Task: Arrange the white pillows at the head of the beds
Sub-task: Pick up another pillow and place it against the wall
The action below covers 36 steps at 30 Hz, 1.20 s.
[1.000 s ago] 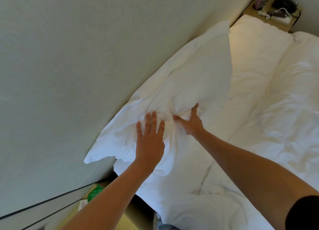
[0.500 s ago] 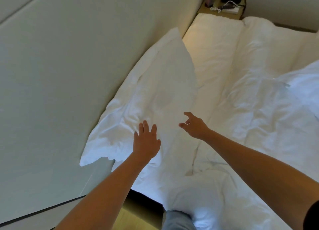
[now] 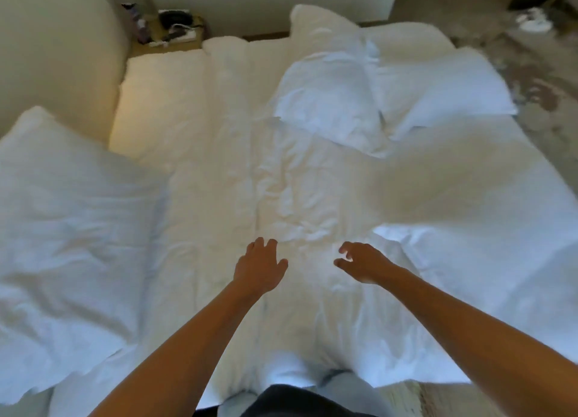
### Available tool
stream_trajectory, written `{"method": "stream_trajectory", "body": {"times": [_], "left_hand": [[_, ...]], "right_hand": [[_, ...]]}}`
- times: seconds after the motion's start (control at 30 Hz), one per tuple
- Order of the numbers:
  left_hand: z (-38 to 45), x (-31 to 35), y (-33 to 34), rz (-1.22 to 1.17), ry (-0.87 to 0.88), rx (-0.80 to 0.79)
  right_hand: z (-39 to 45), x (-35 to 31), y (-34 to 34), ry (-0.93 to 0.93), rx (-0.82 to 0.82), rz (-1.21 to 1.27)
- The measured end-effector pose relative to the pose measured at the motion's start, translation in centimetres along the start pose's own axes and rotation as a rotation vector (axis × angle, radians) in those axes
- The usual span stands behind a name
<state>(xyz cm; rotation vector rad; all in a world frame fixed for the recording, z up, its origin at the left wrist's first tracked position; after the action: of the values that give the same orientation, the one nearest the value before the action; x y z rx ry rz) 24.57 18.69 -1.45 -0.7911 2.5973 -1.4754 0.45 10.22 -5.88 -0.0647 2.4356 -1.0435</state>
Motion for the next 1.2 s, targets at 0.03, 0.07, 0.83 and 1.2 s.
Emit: {"method": "stream_trajectory", "body": {"times": [0.03,0.07,0.83,1.2], "left_hand": [[0.5,4.0,0.9,0.007,0.038,-0.018],[1.0,7.9,2.0,0.013,0.073,-0.036],[21.0,48.9,17.4,0.218,0.112,-0.203],[29.1,49.6,23.5,0.101,-0.066,-0.238]], "right_hand": [[-1.1,3.8,-1.0,0.040,0.023,0.019],[-2.1,7.6,-2.0,0.081,0.047,0.044],[-1.5,50.6,-3.7,0.787,0.484,0.701],[4.2,55.8,-0.7,0.789,0.403,0.737]]}}
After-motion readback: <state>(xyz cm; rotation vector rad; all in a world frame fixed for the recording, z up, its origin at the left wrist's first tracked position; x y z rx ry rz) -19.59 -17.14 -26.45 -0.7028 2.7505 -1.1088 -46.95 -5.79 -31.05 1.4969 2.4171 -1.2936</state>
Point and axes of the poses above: each hand's wrist, its own z-axis towards the middle knuckle, its own y-axis out of the palm, x = y × z, the point moved 7 cm from there along z, towards the middle knuckle, and after that the axes turned 7 degrees about -y, right-handed, at the moved point
